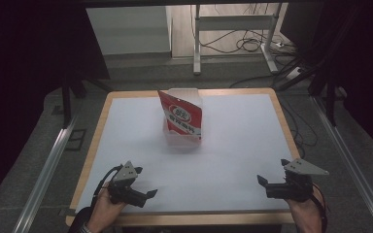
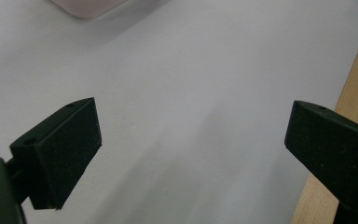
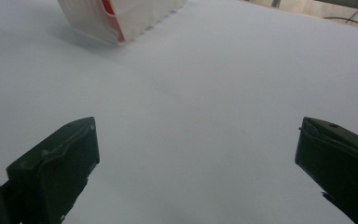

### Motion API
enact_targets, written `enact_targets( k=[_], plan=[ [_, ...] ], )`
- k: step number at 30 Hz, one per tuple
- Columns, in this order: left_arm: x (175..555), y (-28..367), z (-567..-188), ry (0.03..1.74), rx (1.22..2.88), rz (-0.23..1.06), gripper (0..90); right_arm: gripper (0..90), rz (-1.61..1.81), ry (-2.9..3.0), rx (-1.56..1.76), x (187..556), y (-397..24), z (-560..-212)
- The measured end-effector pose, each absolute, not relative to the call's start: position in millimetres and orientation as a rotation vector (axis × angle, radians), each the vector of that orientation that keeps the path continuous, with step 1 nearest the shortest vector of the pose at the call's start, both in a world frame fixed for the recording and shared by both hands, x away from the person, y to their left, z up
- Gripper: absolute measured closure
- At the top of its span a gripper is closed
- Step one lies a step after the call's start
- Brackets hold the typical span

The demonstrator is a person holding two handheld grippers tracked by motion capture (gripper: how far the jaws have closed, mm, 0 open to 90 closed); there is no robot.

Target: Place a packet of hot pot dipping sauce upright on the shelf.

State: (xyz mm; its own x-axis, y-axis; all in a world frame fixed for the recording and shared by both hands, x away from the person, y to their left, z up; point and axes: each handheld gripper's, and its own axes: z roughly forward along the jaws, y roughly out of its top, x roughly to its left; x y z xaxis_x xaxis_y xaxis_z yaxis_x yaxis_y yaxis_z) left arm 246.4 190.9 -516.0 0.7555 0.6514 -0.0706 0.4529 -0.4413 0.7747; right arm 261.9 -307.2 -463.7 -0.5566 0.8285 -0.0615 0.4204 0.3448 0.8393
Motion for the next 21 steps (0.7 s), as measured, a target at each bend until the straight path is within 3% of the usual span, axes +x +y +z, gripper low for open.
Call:
enact_targets(
  k=[21],
  plan=[
    [246.1,188.5,-517.7,0.817,2.138,0.336,2.4,0.0,1.031,2.111,1.248,258.4,-341.2,-492.2]
  ],
)
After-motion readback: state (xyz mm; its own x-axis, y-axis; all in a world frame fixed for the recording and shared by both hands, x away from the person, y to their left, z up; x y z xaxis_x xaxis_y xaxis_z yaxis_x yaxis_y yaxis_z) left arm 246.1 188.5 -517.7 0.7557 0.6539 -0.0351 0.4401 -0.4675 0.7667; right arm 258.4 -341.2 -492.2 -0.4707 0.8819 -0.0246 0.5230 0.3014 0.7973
